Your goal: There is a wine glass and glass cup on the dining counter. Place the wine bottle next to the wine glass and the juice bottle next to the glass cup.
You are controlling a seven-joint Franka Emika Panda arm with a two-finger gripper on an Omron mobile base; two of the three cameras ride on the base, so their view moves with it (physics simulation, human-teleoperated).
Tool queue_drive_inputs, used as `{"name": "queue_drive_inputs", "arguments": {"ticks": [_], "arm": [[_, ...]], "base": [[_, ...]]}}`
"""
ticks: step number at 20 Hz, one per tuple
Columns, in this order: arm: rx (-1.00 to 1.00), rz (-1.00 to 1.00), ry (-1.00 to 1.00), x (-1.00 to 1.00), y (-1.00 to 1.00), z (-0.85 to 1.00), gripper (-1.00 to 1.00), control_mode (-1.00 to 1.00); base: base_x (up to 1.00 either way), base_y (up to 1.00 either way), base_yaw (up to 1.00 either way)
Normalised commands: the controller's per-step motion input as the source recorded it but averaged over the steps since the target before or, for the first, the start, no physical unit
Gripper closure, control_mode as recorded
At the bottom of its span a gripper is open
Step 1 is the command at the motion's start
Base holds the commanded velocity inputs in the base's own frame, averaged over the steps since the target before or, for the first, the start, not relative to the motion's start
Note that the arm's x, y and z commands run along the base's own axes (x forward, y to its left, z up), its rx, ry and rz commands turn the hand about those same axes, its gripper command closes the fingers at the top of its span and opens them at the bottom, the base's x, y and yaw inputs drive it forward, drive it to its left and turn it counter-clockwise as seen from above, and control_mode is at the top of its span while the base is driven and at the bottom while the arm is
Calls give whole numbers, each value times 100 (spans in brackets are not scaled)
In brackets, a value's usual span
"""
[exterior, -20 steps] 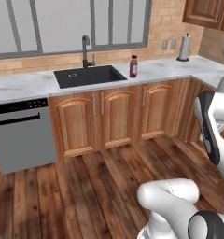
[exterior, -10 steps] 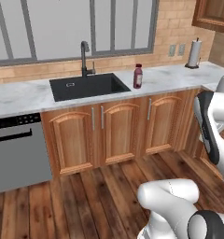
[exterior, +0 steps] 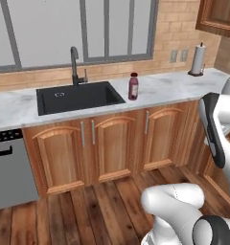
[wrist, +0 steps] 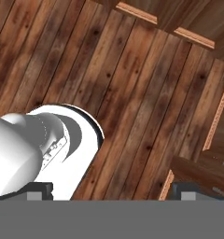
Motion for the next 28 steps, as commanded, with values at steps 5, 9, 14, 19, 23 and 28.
{"name": "queue_drive_inputs", "arguments": {"ticks": [5,9,14,19,23,28], "arm": [[0,0,0,0,0,0,-100,100],[0,0,0,0,0,0,-100,100],[0,0,0,0,0,0,-100,100],[0,0,0,0,0,0,-100,100],[0,0,0,0,0,0,-100,100],[0,0,0,0,0,0,-100,100]], "base": [[56,-53,2],[60,-49,2],[67,-43,5],[79,-34,6],[78,-32,7],[78,-33,7]]}}
